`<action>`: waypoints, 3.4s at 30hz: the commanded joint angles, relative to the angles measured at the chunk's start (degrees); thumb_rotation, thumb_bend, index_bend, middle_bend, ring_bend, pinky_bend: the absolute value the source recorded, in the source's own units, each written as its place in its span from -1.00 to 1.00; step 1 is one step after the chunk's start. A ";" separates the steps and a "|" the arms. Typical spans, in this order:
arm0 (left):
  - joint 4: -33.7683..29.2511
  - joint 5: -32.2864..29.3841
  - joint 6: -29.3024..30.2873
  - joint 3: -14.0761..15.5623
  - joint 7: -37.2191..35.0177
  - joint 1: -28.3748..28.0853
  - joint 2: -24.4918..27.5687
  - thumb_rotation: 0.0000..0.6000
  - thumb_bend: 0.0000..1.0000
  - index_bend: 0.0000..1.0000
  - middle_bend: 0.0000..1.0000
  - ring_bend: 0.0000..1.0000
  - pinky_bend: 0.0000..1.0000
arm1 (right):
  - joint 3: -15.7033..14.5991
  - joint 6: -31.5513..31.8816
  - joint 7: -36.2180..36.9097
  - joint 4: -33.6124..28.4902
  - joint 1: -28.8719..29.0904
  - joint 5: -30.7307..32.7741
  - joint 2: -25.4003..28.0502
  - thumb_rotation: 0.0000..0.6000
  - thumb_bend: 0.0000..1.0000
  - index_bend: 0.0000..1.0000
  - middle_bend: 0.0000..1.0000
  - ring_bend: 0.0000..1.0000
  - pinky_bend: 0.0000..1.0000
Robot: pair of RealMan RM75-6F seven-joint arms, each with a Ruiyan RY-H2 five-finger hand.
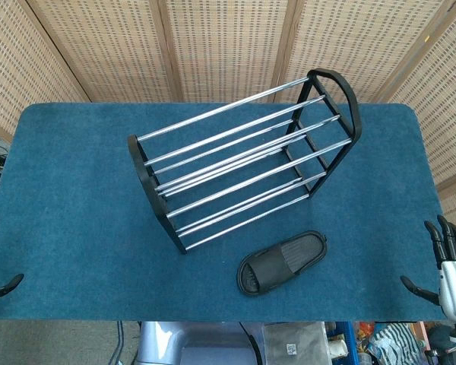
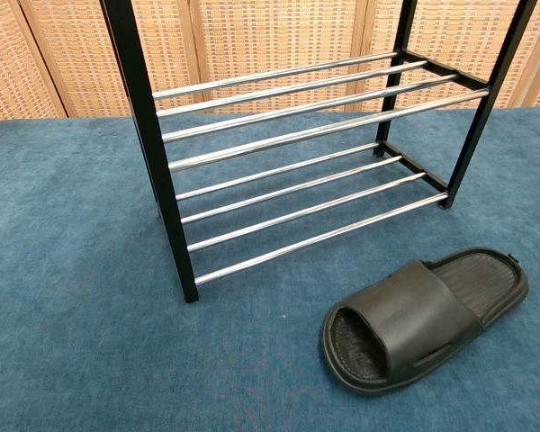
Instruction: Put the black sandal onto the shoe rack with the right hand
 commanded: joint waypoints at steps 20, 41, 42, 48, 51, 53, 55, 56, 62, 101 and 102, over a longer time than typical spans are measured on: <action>-0.38 -1.86 -1.45 -1.16 1.35 -0.93 -0.70 1.00 -0.64 -1.00 -1.00 -1.00 -1.00 | -8.16 -31.61 20.37 15.73 19.92 -14.08 0.21 1.00 -1.00 -1.00 -1.00 -1.00 -1.00; 0.12 -6.09 -4.75 -3.17 4.93 -3.16 -2.41 1.00 -0.64 -1.00 -1.00 -1.00 -1.00 | -9.46 -38.71 21.23 29.77 32.46 -17.57 -11.31 1.00 -1.00 -1.00 -1.00 -1.00 -1.00; 0.13 -6.17 -4.79 -3.20 5.00 -3.19 -2.45 1.00 -0.64 -1.00 -1.00 -1.00 -1.00 | -9.51 -38.78 21.24 29.94 32.70 -17.54 -11.50 1.00 -1.00 -1.00 -1.00 -1.00 -1.00; 0.05 -6.56 -5.16 -3.25 5.82 -3.42 -2.73 1.00 -0.63 -1.00 -1.00 -1.00 -1.00 | -9.41 -39.17 21.38 29.88 34.27 -17.08 -12.27 1.00 -1.00 -1.00 -1.00 -1.00 -1.00; -0.01 -6.77 -5.41 -3.25 6.33 -3.55 -2.91 1.00 -0.64 -1.00 -1.00 -1.00 -1.00 | -9.37 -39.93 21.11 29.30 35.28 -16.72 -12.54 1.00 -1.00 -1.00 -1.00 -1.00 -1.00; -0.08 -7.00 -5.51 -3.30 6.55 -3.60 -2.97 1.00 -0.64 -1.00 -1.00 -1.00 -1.00 | -9.41 -40.91 20.56 28.84 36.09 -16.42 -12.62 1.00 -1.00 -1.00 -1.00 -1.00 -1.00; -0.12 -7.18 -5.54 -3.36 6.69 -3.63 -3.00 1.00 -0.64 -1.00 -1.00 -1.00 -1.00 | -9.41 -41.76 20.03 28.43 36.69 -16.07 -12.67 1.00 -1.00 -1.00 -1.00 -1.00 -1.00; -0.14 -7.26 -5.56 -3.38 6.73 -3.65 -3.03 1.00 -0.64 -1.00 -1.00 -1.00 -1.00 | -9.39 -42.34 19.59 28.14 37.11 -15.80 -12.72 1.00 -1.00 -1.00 -1.00 -1.00 -1.00; -0.10 -7.70 -5.81 -3.53 6.82 -3.80 -3.08 1.00 -0.64 -1.00 -1.00 -1.00 -1.00 | -9.52 -45.15 16.49 26.42 39.09 -15.20 -12.78 1.00 -1.00 -1.00 -1.00 -1.00 -1.00; -0.06 -7.98 -6.84 -3.27 6.86 -4.42 -3.05 1.00 -0.63 -1.00 -1.00 -1.00 -1.00 | -9.98 -44.47 11.20 19.43 39.08 -7.18 -10.30 1.00 -0.43 0.17 0.23 -0.09 -0.29; -0.09 -7.91 -6.86 -3.22 6.83 -4.43 -3.03 1.00 -0.64 -1.00 -1.00 -1.00 -1.00 | -9.87 -43.89 11.22 18.96 38.68 -6.74 -9.79 1.00 -0.43 0.17 0.23 -0.09 -0.29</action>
